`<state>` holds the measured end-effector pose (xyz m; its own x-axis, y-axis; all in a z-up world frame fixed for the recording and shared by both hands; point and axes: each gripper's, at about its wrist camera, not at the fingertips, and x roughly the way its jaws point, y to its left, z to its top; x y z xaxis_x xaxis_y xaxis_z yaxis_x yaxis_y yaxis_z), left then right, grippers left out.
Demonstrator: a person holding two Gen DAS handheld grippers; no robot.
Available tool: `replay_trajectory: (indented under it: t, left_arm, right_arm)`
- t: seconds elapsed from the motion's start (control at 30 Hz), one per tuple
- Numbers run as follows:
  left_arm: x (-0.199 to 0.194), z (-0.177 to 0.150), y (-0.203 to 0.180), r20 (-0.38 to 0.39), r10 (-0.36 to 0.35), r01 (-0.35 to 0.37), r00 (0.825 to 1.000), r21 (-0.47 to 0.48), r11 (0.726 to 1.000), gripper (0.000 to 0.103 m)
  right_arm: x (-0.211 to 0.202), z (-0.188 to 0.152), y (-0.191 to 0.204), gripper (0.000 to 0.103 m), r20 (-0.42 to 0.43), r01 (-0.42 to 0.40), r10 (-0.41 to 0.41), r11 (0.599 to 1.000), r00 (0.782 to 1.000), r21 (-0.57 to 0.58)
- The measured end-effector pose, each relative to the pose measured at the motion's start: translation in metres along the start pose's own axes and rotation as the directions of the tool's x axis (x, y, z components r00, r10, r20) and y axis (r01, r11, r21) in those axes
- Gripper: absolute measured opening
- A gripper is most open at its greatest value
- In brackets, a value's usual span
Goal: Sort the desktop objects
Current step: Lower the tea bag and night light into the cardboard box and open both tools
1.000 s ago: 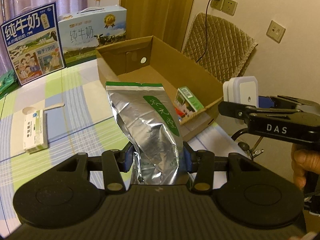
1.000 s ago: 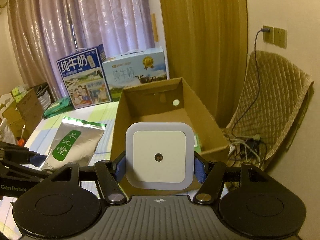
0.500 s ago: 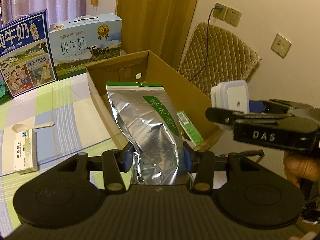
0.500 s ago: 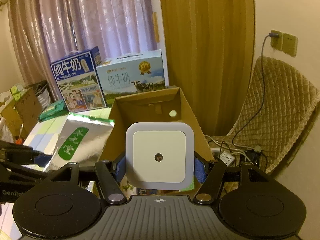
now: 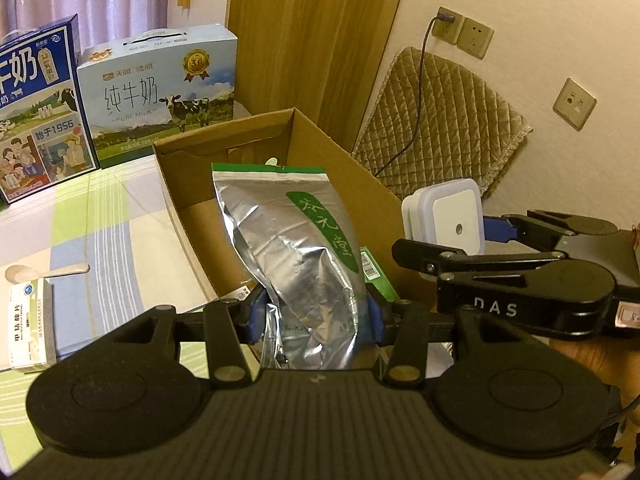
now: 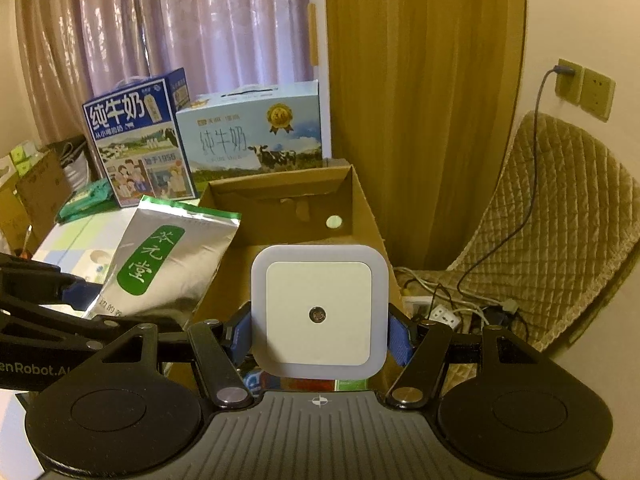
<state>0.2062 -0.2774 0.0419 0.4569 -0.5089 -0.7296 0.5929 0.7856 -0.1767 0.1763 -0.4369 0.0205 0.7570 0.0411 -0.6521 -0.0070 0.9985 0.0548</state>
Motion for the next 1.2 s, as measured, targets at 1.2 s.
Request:
replay_trajectory:
  t: [1.2]
  left_arm:
    - [0.021,0.005,0.034,0.050,0.018,-0.013,0.999,-0.098,0.995,0.046]
  right_arm:
    - [0.038,0.007,-0.008,0.063,-0.044,0.008,-0.008,1.000,0.999,-0.001]
